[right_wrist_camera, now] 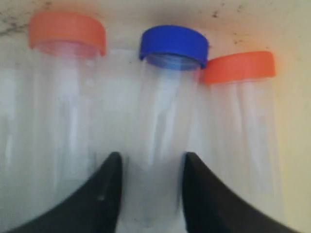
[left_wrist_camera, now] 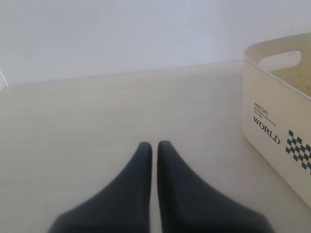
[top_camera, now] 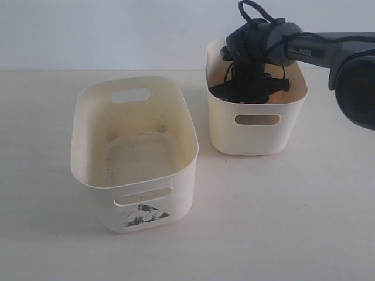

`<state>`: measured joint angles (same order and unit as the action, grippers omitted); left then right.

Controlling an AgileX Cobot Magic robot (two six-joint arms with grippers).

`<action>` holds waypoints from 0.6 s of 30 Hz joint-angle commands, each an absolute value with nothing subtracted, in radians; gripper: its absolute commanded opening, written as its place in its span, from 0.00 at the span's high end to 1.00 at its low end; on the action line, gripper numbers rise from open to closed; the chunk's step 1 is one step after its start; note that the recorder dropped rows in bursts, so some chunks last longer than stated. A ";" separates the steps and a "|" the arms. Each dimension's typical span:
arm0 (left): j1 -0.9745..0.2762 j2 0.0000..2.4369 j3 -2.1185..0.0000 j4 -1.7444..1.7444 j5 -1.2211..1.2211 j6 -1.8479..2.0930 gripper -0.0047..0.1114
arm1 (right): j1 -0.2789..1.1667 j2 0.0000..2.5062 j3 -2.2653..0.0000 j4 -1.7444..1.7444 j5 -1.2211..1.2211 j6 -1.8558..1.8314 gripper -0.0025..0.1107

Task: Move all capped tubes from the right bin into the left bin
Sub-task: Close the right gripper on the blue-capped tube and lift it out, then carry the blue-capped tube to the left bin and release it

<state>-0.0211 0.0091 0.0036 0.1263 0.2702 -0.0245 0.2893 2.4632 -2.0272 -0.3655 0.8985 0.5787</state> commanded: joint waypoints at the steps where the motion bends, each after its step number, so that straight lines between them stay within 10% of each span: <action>1: -0.020 0.007 0.000 0.115 0.261 -0.036 0.92 | 0.288 2.481 -2.023 -0.352 0.910 0.574 0.94; 18: -0.020 0.007 0.000 0.115 0.261 -0.036 0.92 | 0.288 2.110 -2.025 -0.352 1.025 0.534 0.98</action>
